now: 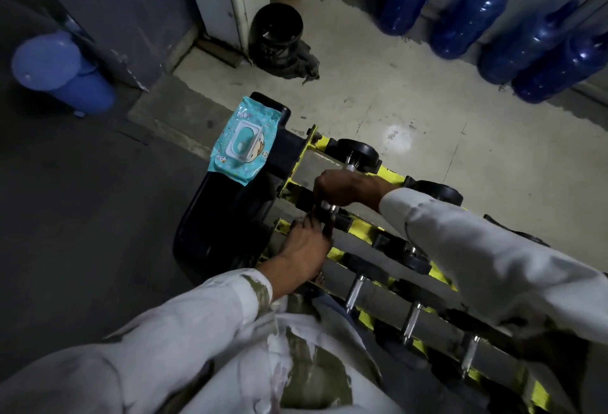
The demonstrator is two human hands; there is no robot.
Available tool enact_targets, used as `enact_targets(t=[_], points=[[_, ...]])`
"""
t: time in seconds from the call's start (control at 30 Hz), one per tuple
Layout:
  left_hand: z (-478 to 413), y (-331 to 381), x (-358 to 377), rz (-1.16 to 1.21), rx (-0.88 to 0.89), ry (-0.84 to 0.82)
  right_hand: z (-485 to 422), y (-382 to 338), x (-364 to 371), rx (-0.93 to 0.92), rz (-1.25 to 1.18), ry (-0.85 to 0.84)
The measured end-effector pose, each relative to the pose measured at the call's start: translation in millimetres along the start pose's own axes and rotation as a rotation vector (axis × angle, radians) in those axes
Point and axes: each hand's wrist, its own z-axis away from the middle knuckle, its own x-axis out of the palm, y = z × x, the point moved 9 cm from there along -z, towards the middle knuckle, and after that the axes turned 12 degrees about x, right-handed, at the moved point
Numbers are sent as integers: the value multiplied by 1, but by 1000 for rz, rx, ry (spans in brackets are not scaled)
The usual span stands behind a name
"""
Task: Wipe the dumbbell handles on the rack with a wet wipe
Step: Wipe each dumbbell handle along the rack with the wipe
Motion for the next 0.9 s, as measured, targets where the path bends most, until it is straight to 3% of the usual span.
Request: enact_targets(t=[0.1,0.17,0.3,0.37,0.43,0.57,0.67,0.8,0.9], points=[[2,-7,-1,42,-5,6,32,5,1,41,-155,292],[2,-10,-2,47,-5,19,59,10,12,104,-425,446],[1,-5,-2,70,-17,3,80,49,59,507,-1134,660],[0,-3,-3,77,-24,4,77,58,86,698,-1453,646],[0,-1,-3,87,-26,-5,65,56,106,776,-1691,570],[-2,-4,1,116,-48,-28,42,60,107,692,-2054,352],[-2,-5,3,136,-54,-32,37,64,97,620,-2364,339],[-2,-3,3,135,-43,-44,30,51,93,497,-2533,133],[-2,-3,3,136,-33,-49,25,66,79,489,-2655,214]])
